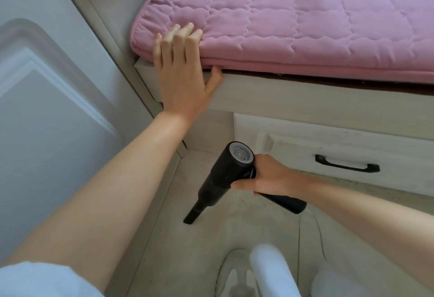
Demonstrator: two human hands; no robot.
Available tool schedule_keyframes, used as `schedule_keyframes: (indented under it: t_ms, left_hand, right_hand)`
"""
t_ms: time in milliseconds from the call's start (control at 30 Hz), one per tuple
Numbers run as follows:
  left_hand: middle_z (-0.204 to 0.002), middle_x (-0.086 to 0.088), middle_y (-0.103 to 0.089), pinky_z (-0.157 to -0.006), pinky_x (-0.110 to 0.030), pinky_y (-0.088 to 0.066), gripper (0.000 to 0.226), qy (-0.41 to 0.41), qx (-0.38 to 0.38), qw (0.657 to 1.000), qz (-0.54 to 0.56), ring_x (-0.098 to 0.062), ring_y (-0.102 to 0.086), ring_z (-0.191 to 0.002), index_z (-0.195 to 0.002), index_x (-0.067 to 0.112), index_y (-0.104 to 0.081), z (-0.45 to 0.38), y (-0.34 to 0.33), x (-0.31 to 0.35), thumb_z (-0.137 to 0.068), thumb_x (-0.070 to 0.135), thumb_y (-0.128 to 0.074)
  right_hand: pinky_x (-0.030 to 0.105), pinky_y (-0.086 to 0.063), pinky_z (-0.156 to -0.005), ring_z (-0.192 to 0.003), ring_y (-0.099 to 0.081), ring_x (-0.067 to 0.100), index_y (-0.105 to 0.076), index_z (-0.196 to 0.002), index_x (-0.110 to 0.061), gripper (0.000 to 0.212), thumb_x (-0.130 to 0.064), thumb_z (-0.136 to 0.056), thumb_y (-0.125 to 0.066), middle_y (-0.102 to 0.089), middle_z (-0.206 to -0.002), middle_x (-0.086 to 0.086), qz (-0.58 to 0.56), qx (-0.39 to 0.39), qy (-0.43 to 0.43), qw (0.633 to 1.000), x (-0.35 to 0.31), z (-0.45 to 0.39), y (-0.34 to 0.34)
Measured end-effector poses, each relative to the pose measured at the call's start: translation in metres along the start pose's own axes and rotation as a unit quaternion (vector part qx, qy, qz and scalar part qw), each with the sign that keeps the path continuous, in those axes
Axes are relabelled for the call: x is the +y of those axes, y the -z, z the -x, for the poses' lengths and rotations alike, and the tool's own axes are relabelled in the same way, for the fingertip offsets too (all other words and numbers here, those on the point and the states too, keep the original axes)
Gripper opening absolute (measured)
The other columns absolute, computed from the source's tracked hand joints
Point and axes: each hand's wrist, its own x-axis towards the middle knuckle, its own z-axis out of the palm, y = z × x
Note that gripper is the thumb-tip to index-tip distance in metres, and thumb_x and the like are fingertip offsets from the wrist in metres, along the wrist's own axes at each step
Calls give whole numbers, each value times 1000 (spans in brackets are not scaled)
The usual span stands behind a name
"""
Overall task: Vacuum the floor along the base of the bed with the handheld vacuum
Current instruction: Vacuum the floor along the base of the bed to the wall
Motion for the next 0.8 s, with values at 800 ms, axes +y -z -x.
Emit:
schedule_keyframes:
  t_ms: [800]
  left_hand:
    - [-138,-7,-61,-102,-53,-42,52,-113,36,993,22,-36,-56,-127,-133,10,-64,-7,-7,0,-95,42,-48]
  right_hand:
    - [22,-52,-81,-91,-61,2,-58,-113,-27,43,-39,-75,-73,-65,-95,-15,75,102,71,989,15,-26,34]
